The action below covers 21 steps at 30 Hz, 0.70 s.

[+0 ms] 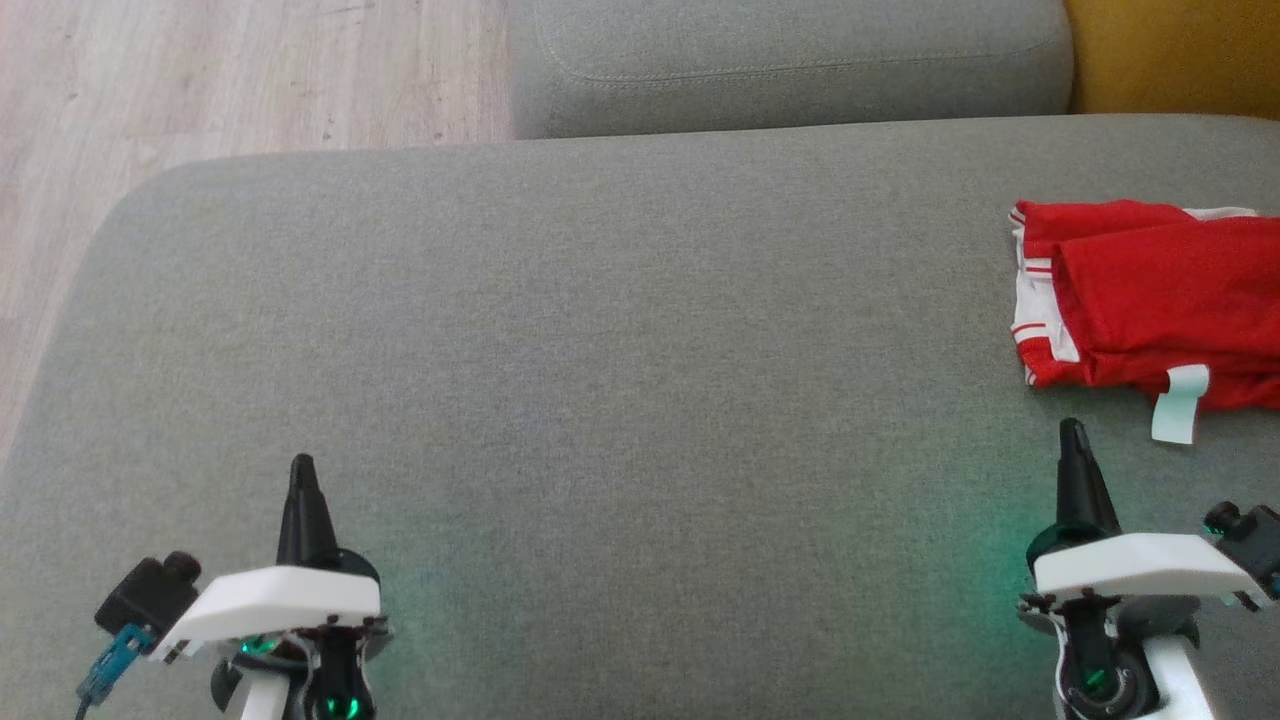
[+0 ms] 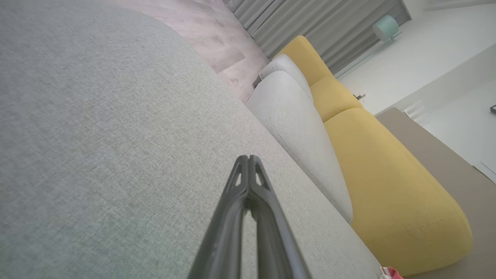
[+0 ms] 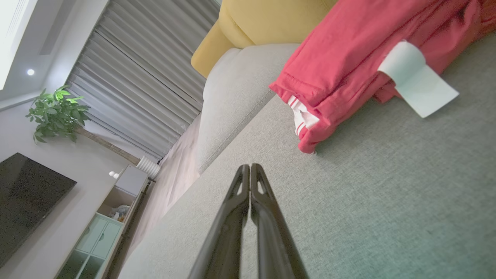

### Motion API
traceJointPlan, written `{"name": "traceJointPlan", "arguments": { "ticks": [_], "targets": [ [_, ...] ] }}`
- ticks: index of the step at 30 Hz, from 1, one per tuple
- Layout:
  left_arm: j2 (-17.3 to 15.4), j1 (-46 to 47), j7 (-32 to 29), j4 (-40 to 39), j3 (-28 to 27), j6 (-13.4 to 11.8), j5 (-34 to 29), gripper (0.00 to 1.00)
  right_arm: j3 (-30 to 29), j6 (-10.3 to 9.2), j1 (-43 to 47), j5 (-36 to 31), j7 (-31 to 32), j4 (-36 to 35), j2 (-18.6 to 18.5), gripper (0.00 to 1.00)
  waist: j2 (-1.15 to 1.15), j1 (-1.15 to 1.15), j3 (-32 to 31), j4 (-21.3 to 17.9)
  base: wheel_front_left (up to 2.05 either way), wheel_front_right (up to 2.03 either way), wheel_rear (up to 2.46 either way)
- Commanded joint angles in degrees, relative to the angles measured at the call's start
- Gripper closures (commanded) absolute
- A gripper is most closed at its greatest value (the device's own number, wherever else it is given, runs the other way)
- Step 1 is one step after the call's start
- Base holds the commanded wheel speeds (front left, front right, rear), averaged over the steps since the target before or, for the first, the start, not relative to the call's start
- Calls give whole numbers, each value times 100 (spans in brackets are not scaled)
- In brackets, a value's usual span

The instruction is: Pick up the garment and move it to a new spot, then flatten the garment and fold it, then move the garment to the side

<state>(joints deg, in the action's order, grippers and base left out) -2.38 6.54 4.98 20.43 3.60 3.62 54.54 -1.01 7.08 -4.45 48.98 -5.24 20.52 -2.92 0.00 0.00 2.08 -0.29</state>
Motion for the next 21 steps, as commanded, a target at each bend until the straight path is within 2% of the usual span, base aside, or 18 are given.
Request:
{"name": "traceJointPlan", "arguments": {
  "ticks": [1, 21],
  "targets": [
    [-23, 128, -47, -216, -156, 51, 118, 100, 10, 20, -218, 146, 37, -224, -29, 100, 0, 0, -3, 0, 0, 0, 0],
    [-31, 79, -378, -343, -413, 152, 1215, 100, -148, 26, -204, 1410, 369, -352, -28, 100, 0, 0, -59, 9, 0, 0, 0]
  ]
}}
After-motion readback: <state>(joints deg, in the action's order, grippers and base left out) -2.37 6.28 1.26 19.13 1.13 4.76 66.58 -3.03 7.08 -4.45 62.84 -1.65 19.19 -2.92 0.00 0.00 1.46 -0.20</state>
